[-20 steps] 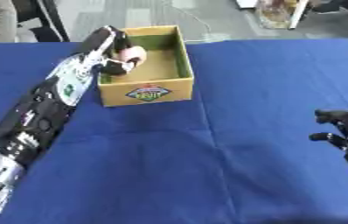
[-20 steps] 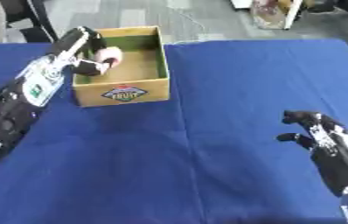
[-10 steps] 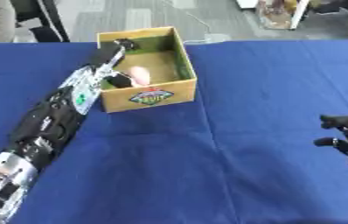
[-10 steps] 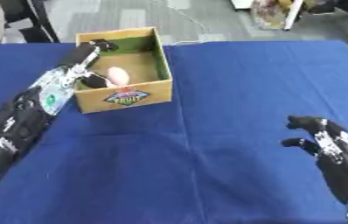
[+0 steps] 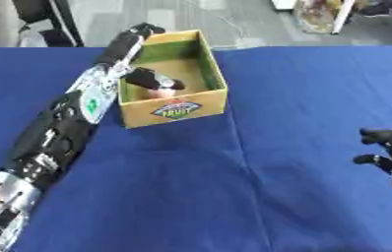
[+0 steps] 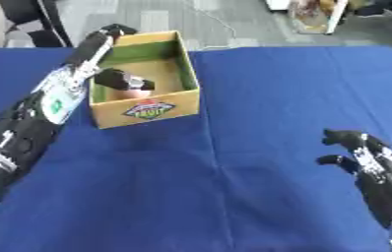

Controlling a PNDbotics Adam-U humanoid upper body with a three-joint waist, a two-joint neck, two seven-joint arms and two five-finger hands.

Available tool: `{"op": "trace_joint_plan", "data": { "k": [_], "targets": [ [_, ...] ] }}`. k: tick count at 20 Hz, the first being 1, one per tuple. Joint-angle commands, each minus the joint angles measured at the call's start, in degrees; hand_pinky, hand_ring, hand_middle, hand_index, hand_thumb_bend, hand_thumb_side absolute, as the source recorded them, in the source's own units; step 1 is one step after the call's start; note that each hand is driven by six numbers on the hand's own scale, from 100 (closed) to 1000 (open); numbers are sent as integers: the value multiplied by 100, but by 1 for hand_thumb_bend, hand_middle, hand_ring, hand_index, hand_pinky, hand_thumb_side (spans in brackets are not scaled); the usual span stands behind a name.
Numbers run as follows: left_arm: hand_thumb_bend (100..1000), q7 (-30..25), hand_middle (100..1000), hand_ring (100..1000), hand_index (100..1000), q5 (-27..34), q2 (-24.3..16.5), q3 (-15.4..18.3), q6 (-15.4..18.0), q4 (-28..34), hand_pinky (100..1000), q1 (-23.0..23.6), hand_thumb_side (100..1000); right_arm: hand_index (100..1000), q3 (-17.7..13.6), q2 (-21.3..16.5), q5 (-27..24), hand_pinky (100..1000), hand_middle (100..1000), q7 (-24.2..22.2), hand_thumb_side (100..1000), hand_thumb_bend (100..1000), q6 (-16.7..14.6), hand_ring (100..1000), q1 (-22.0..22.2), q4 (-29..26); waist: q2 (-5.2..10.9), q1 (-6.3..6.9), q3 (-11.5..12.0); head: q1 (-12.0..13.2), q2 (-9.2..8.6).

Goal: Pick up objects on the table and place them in the box.

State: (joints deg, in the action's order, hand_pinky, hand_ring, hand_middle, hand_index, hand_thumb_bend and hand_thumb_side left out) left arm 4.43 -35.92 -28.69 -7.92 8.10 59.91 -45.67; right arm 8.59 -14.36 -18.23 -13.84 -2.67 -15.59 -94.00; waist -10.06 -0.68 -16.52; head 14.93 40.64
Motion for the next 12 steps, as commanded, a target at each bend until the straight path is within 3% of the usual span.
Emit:
{"op": "trace_joint_plan", "data": {
  "k": [1,7,12],
  "targets": [
    [998,-51,804,919,882,616,-302,28,-125,667,796,86,495,702,-90,-81,16,633,631,50,545,100,-11,946,-45,-99,106,-21,65,-72,-38],
    [953,-156,758,897,850,2344,-681,279,-529,2432,741,934,413,702,-186,-114,-16,634,631,135,542,100,-36,946,-22,-114,121,-57,357,-245,-29],
    [908,20,743,884,839,3500,-741,710,-687,3879,707,2048,383,702,-263,-152,-50,634,631,203,539,100,-53,945,-12,-128,138,-78,656,-415,6]
  ]
}}
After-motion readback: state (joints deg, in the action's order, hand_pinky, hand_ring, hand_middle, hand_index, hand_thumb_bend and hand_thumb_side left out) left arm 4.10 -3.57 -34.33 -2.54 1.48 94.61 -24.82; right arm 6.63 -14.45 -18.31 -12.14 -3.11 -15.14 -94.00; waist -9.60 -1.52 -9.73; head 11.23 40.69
